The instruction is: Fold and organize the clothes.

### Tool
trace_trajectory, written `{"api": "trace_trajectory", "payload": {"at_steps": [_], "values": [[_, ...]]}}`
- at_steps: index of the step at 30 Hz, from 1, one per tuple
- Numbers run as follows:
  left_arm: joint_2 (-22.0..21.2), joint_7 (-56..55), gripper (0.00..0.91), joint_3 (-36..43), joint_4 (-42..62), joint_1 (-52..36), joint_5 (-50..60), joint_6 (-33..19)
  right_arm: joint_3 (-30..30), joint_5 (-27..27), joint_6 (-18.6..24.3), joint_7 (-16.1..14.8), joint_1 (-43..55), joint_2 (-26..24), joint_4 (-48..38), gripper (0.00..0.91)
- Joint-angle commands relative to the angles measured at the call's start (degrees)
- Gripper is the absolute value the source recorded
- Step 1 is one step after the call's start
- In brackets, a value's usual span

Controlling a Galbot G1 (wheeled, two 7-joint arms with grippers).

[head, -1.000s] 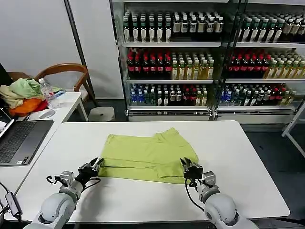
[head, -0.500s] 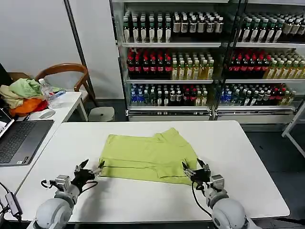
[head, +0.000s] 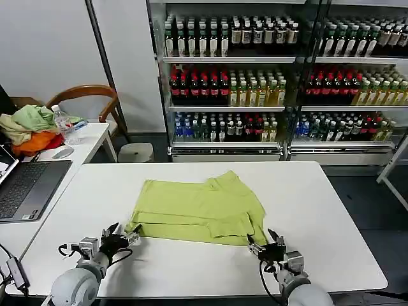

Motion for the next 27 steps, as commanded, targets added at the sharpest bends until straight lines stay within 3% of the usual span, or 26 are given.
{"api": "trace_trajectory", "payload": {"at_steps": [1, 11, 16, 27], "values": [[-0.09, -0.74, 0.050, 0.80, -0.24, 0.26, 0.43, 1.83, -0.05, 0.32, -0.71, 0.54, -1.47, 0.09, 0.40, 0.000], [-0.08, 0.81, 0.040, 0.76, -1.94, 2.28, 1.29, 2.58, 0.80, -2.32, 1.11, -1.38, -1.08, 0.03, -0.48, 0.000], [0.83, 1.42, 0.040, -1.73, -5.96, 9.52, 2.10, 1.73, 2.73, -2.53, 2.75, -3.47, -6.11, -1.81, 2.47, 0.000], [0.76, 1.51, 0.040, -9.09, -18.07, 25.10, 4.36, 1.12, 6.61, -6.89, 4.93, -4.29, -19.37, -4.90, 9.87, 0.000]]}}
